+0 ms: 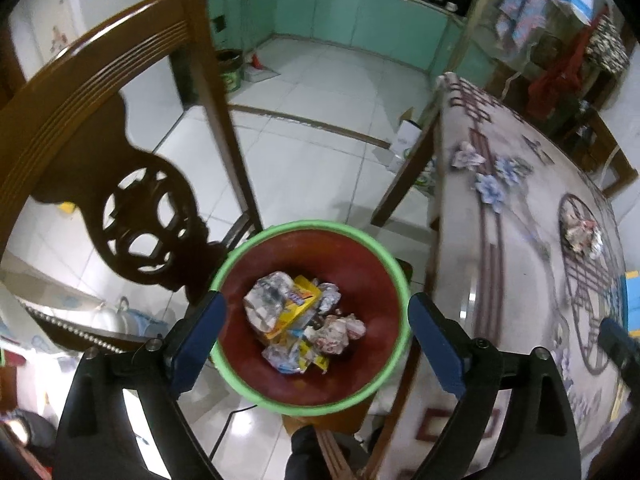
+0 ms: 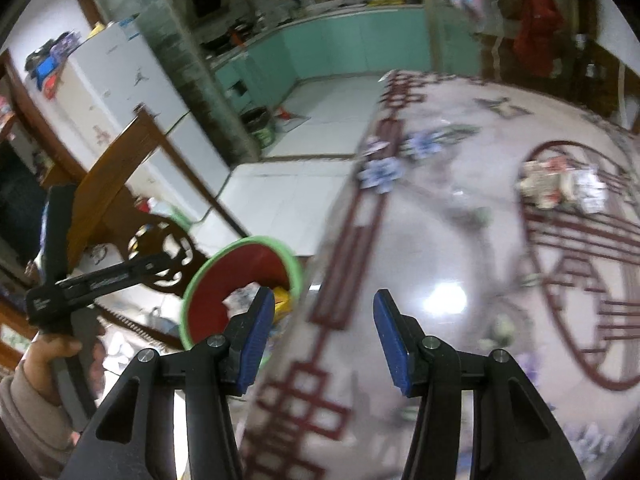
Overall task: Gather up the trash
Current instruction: 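Move both tools back over the remaining trash on the table, then grasp the crumpled printed paper with the left tool while the right tool grasps the foil ball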
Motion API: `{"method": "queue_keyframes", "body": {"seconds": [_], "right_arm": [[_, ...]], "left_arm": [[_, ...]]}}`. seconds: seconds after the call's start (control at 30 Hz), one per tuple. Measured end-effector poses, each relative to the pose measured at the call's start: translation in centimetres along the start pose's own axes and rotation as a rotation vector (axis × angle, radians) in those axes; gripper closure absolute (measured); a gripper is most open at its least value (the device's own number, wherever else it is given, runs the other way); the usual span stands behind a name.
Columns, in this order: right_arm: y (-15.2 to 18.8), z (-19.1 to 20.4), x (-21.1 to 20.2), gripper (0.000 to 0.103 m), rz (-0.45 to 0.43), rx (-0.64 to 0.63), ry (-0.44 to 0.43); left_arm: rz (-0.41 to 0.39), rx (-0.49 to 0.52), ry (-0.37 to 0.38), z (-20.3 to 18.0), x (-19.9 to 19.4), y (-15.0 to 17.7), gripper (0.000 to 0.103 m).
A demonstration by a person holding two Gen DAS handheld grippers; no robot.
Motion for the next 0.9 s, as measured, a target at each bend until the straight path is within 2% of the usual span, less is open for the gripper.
{"method": "queue_keyframes", "body": {"seconds": [0.23, 0.33, 0.47, 0.6, 0.7, 0.9], "right_arm": [[-0.9, -11.2, -6.9, 0.053, -0.08, 0.097, 0.137], [-1.7, -17.0, -9.7, 0.043, -0.115, 0.128, 0.201], [-3.5, -23.6, -10.9, 0.042, -0.123, 0.162, 0.223], [-6.1, -28.6, -9.7, 0.042, -0.085, 0.138, 0.22], [-8.5, -30.8, -6.7, 0.043, -0.025, 0.072, 0.225], [-11.6, -33.5, -0.1, 0.043, 0.06, 0.051, 0.133]], "left_arm": [[-0.017, 0.087, 0.051, -7.6, -0.7, 0.1, 0.011], [-0.008, 0.115, 0.06, -11.0, -0.4, 0.9, 0.011], [0.02, 0.162, 0.05, -16.1, 0.4, 1.9, 0.011], [0.039, 0.177, 0.057, -20.5, 1.0, 2.6, 0.011], [0.044, 0.191, 0.051, -23.5, 1.3, 3.3, 0.011], [0.065, 0.202, 0.027, -27.6, 1.3, 4.7, 0.011]]}}
Point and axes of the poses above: each gripper's, at about its wrist camera, not at the fingertips, and x roughly the way its jaws point, z to its left, y to its underside, the point moved 2 cm from there along x, roughly the way its jaws point, and after that the axes turned 15 degrees about z, right-handed, at the moved point
